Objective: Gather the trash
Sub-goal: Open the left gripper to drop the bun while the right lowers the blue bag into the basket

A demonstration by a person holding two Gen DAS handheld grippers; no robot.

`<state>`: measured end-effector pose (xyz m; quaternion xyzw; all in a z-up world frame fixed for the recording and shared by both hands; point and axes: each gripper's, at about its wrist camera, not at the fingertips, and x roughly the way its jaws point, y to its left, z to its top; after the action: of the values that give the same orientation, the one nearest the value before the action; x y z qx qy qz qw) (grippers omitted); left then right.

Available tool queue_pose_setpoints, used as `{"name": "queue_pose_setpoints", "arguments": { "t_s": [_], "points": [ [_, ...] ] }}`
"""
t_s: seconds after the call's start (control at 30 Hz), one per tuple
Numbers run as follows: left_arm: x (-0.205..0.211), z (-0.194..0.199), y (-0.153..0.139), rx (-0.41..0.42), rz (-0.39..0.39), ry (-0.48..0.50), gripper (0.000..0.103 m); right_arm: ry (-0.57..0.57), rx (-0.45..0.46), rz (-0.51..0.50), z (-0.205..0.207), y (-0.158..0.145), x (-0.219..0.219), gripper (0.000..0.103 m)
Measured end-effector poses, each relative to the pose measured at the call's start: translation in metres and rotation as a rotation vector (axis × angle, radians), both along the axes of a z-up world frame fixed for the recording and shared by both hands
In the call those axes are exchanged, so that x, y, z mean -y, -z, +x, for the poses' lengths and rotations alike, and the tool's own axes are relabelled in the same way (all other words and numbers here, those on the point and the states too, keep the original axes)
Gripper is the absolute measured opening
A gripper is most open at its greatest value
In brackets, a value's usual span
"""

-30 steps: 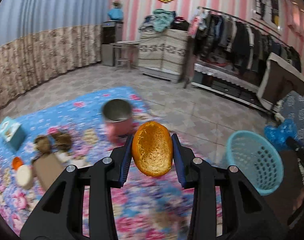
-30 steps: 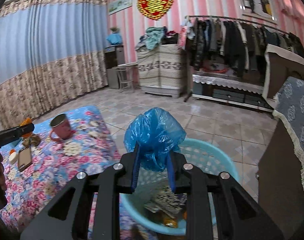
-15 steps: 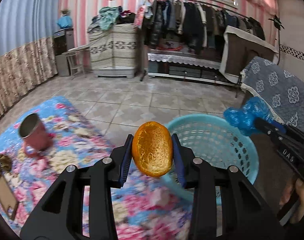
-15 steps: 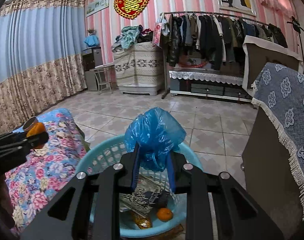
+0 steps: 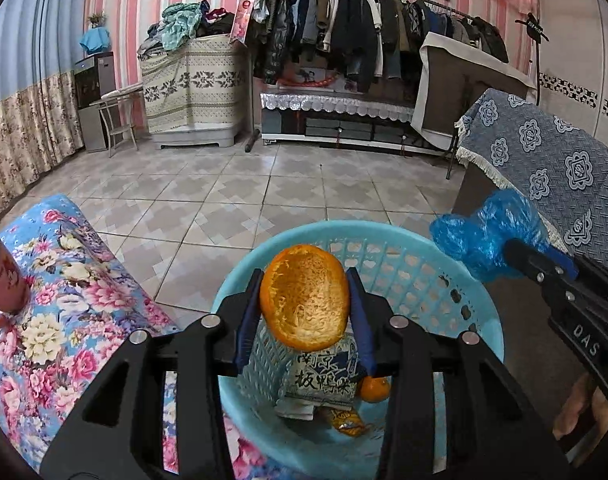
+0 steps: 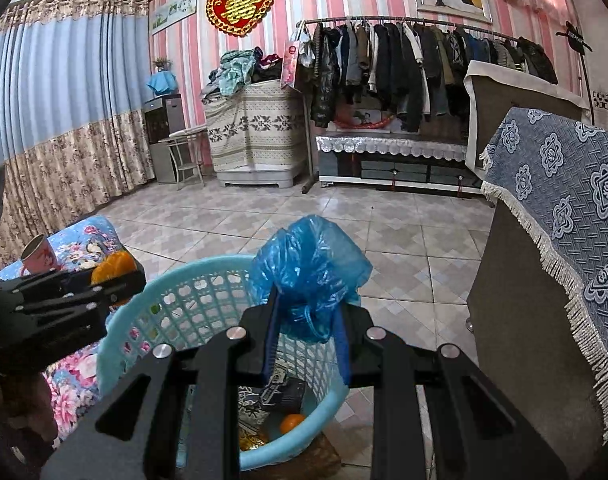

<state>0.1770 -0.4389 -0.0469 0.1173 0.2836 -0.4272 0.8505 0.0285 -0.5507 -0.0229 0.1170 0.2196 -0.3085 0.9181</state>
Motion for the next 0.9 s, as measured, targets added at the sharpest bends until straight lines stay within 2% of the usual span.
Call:
{"name": "queue_pose_setpoints", "arguments": {
  "t_s": [0.03,0.07,0.1,0.27,0.4,0.53,0.63,0.8,0.87,0.9],
  "points": [
    [0.001,0.000,-0.001,0.002,0.001,-0.001,0.054,0.002,-0.001,0.002,0.000,0.000,0.001,0.024],
    [0.001,0.000,-0.002,0.008,0.002,-0.006,0.067,0.003,0.000,0.005,0.000,0.001,0.001,0.024],
    [-0.001,0.001,-0.004,0.027,-0.003,-0.025,0.074,0.004,0.001,0.012,0.000,0.002,0.001,0.024],
    [-0.013,0.012,-0.012,0.040,-0.016,-0.080,0.083,-0.006,-0.010,0.013,0.005,0.004,-0.002,0.024],
    [-0.033,0.026,-0.020,0.042,-0.050,-0.163,0.089,-0.018,-0.018,0.007,0.011,0.006,-0.009,0.024],
    [-0.053,0.033,-0.029,0.081,-0.060,-0.245,0.098,-0.026,-0.022,0.015,0.020,0.007,-0.013,0.024],
    [-0.067,0.037,-0.036,0.107,-0.058,-0.298,0.098,-0.040,-0.024,0.020,0.029,0.007,-0.016,0.024],
    [-0.090,0.042,-0.044,0.096,-0.070,-0.330,0.098,-0.046,-0.037,0.021,0.047,0.010,-0.022,0.025],
    [-0.101,0.040,-0.047,0.103,-0.076,-0.345,0.098,-0.034,-0.053,0.003,0.051,0.012,-0.024,0.039],
    [-0.106,0.040,-0.049,0.106,-0.077,-0.353,0.098,-0.029,-0.061,0.000,0.053,0.014,-0.025,0.058]
  ]
}}
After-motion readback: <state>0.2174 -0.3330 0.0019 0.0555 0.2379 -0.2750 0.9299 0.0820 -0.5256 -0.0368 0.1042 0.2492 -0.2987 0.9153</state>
